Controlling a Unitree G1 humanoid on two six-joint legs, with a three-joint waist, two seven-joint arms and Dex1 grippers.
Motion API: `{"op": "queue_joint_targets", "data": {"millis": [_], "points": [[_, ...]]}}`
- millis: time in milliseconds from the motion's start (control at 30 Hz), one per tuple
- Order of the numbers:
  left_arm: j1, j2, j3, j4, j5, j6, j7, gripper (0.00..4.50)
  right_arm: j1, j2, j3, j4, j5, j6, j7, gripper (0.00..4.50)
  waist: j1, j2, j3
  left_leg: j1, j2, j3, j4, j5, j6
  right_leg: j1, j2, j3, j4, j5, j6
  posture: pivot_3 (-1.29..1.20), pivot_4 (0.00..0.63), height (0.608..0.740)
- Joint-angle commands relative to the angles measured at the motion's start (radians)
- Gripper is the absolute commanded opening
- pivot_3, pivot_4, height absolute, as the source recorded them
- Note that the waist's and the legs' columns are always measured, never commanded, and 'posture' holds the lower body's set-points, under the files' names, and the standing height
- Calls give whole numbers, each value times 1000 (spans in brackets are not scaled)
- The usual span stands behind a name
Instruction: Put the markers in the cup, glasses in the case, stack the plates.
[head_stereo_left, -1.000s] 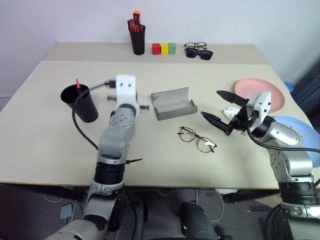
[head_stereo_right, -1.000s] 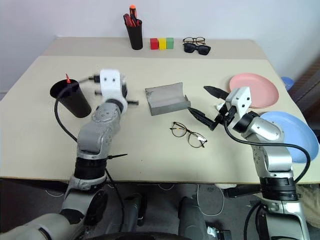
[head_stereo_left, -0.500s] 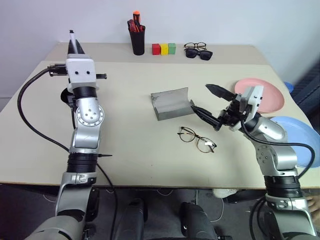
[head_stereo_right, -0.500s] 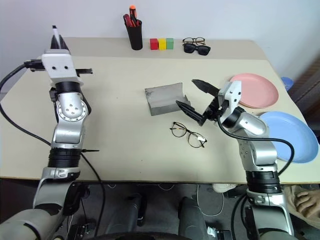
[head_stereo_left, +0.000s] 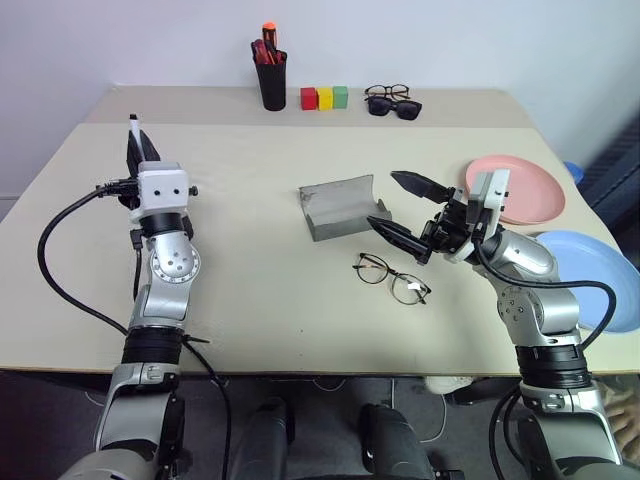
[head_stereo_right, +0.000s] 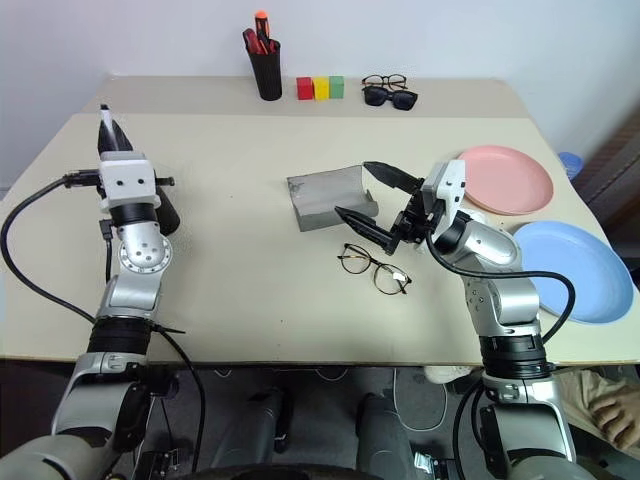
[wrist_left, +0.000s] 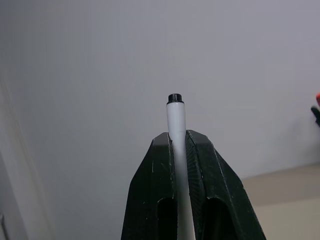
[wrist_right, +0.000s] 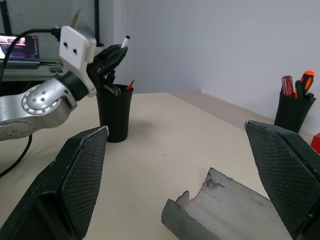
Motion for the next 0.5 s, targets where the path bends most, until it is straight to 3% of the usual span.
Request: {"op": "queue_joint_targets", "data": {"millis": [33,100,200,333,500], "points": [[4,16,11,3,14,-29,22,47,-18,-4,-15,-14,4,-11,2,4500,1,0,0,0,0,0,0,0,0,0,0,0,0,0,0,0,150,740],[7,15,8,10,17,-27,27,47,-17,-5,-16,-15,3,-11,1,4500,1,0,0,0,0,0,0,0,0,0,0,0,0,0,0,0,150,740],[17,7,6,6,15,-19,24,1126,-16,-6,-18,-16,1,-12,-1,4500,0,0,0,0,0,0,0,0,0,0,0,0,0,0,0,0,150,740],[30,-6,6,-31,-5,-24,3,3079,-16,-7,-21,-15,0,-14,-2,4500,0,0,0,0,0,0,0,0,0,0,0,0,0,0,0,0,150,740],[26,-44,3,-180,-109,73,-128,3079,-13,-8,-26,-8,-1,-17,-1,4500,2,0,0,0,0,0,0,0,0,0,0,0,0,0,0,0,150,740]]}}
